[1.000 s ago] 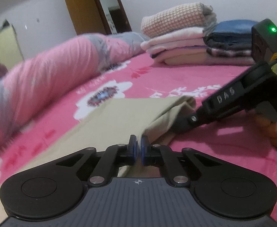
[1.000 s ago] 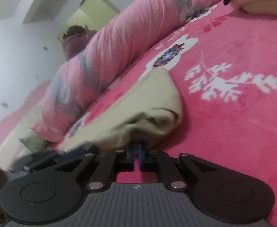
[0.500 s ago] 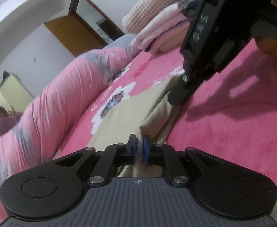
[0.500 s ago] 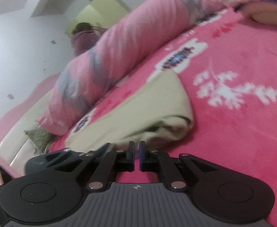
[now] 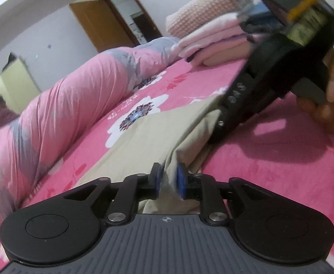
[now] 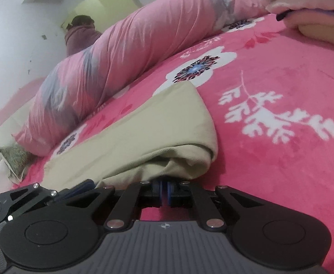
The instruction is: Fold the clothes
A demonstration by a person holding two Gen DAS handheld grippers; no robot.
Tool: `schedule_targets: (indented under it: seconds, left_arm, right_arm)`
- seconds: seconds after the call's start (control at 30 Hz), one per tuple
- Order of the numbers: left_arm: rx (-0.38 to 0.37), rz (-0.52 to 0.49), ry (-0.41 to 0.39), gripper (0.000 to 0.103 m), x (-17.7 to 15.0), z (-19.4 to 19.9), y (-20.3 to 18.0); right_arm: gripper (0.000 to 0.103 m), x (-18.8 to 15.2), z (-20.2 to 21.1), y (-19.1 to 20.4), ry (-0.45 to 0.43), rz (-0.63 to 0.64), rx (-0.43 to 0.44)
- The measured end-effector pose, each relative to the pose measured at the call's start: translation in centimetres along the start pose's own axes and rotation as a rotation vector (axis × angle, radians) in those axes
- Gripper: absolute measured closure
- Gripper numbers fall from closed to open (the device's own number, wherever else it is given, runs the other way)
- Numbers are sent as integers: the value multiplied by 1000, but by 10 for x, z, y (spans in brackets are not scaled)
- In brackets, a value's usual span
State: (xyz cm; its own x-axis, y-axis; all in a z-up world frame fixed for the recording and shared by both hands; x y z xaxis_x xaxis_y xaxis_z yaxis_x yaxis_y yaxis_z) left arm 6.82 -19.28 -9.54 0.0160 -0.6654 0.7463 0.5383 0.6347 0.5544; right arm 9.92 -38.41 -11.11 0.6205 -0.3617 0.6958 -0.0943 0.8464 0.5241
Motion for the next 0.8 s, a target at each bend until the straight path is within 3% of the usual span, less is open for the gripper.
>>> schedule_targets:
  seconds: [0.07,0.17,0.37,0.43,0.53,0.63,0.8]
  left_arm:
    - [16,-8,-10,82,0,2,-1]
    - [40,-21,-26,94,0,4,-3]
    - [65,-21,-44,96,-2,9,-2]
    - [50,4,-36,95,-3,11,1]
    - [27,42,-24,89,-6,13,7]
    - [5,80,-13,80,-8,16,12]
    - [-34,151,14,79,-13,17,21]
  right_arm:
    - [99,-1,5,1,16,3,-2]
    - [99,-1,11,4,39,-46,87]
    - [99,3,16,11,70,-147,256]
    - [99,5,3,15,92,-137,247]
    - [99,6,-20,14,129,-133,157]
    - [99,8,-23,8,105,-201,183]
    - [99,8,-30,-3,93,-285,200]
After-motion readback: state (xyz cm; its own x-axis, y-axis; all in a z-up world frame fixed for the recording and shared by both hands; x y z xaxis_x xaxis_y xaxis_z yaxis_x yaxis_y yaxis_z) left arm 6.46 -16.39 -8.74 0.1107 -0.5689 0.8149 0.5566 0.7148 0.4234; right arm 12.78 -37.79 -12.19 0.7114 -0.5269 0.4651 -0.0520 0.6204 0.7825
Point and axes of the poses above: each gripper's, at about its wrist camera, not at the fingertips, and z roughly against the way its jaws point, y to its left, x to its top, the point moved 2 cm from there along -z, roughly the way its jaws point, and after that the axes turned 1 degree about z, right-handed, at the moved point
